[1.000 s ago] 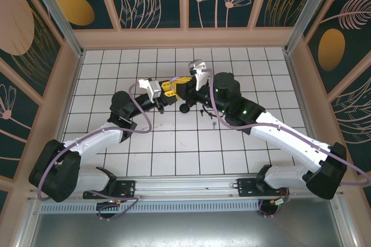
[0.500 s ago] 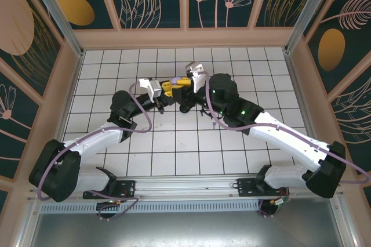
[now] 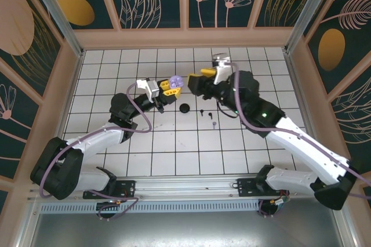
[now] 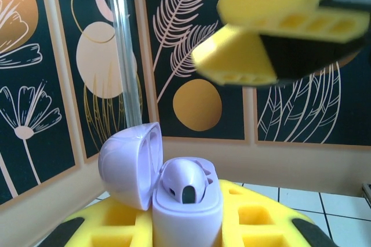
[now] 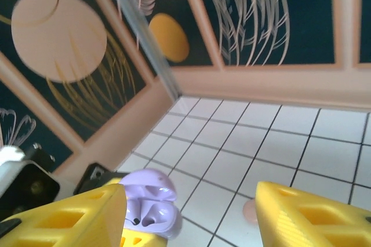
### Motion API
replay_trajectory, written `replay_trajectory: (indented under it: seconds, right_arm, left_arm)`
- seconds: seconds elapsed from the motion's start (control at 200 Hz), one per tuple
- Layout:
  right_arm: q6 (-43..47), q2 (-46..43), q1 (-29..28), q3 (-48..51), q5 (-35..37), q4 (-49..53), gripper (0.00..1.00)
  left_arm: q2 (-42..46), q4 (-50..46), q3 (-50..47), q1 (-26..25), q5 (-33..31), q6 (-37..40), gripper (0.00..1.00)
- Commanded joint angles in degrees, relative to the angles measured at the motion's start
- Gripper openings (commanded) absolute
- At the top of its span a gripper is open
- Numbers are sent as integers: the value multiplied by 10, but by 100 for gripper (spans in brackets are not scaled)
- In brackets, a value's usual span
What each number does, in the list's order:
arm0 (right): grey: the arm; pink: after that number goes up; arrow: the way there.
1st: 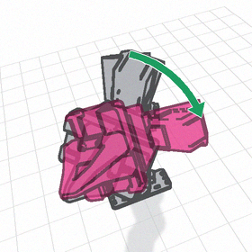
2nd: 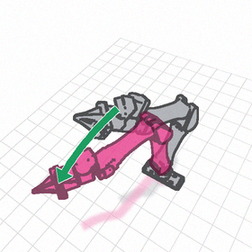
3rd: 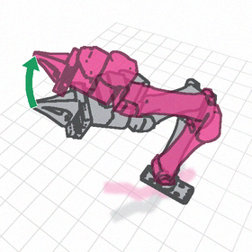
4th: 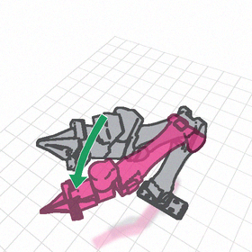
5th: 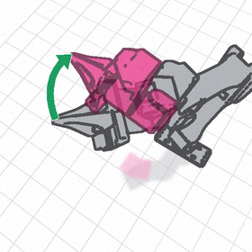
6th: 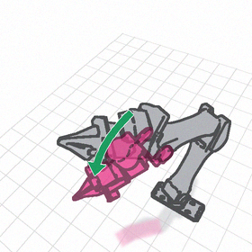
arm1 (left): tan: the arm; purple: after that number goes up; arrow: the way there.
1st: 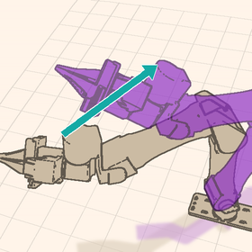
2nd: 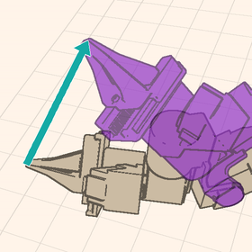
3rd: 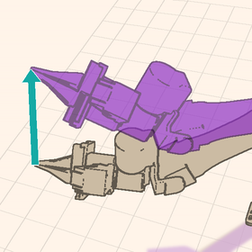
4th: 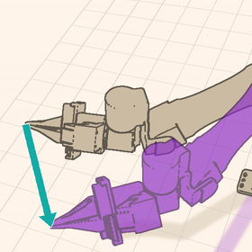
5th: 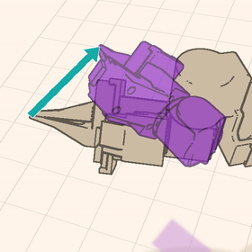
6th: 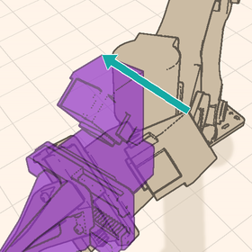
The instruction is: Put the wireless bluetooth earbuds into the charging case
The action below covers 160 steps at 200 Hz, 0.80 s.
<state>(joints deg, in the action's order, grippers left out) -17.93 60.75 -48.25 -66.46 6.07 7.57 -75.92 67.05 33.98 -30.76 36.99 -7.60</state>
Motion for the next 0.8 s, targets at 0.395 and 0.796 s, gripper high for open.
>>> replay_trajectory:
  seconds: [0.395,0.796]
  right_arm:
    - [-142,3,136,127,33,165,61]
    - [-189,136,165,170,36,209,60]
  left_arm:
    - [17,23,-12,-4,-15,-7,0]
    - [19,42,-31,-4,-22,-12,0]
